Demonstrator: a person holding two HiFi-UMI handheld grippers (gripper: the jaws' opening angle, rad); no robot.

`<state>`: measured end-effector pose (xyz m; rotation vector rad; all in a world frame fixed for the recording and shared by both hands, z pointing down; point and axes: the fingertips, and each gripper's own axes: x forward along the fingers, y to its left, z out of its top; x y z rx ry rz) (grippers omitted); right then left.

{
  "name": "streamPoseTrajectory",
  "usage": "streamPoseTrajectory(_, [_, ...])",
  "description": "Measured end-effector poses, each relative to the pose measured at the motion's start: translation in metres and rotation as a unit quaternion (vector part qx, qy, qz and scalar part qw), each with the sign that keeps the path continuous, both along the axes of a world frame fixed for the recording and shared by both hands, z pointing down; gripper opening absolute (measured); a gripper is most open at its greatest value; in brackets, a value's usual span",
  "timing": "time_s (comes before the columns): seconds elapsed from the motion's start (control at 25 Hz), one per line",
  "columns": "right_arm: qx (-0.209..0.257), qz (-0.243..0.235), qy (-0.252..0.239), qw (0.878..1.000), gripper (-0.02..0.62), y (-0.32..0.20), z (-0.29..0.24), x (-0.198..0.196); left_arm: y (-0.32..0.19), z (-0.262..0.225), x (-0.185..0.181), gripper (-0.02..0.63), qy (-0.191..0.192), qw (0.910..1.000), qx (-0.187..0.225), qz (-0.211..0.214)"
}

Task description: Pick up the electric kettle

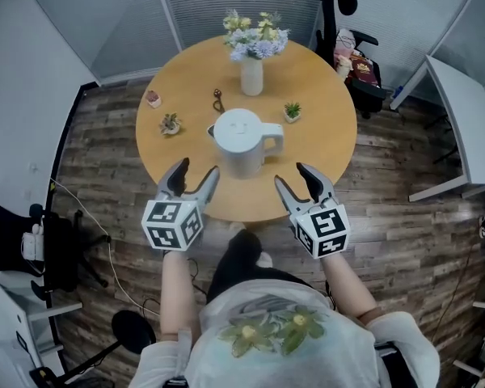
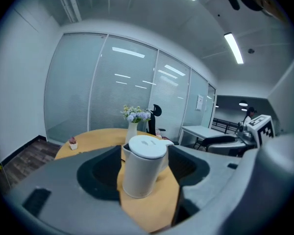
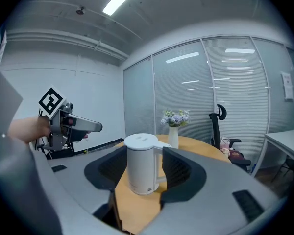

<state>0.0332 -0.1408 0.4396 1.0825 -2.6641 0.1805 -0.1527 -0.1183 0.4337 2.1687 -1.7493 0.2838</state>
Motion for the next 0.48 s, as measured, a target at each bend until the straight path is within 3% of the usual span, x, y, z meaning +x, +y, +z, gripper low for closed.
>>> streamPoseTrajectory(0.48, [-0.024, 0.021, 0.026, 0.999, 0.233, -0.054, 0.021, -0.019, -0.062, 0.026, -0.021, 0.298, 0.059, 0.9975, -0.039, 0.003])
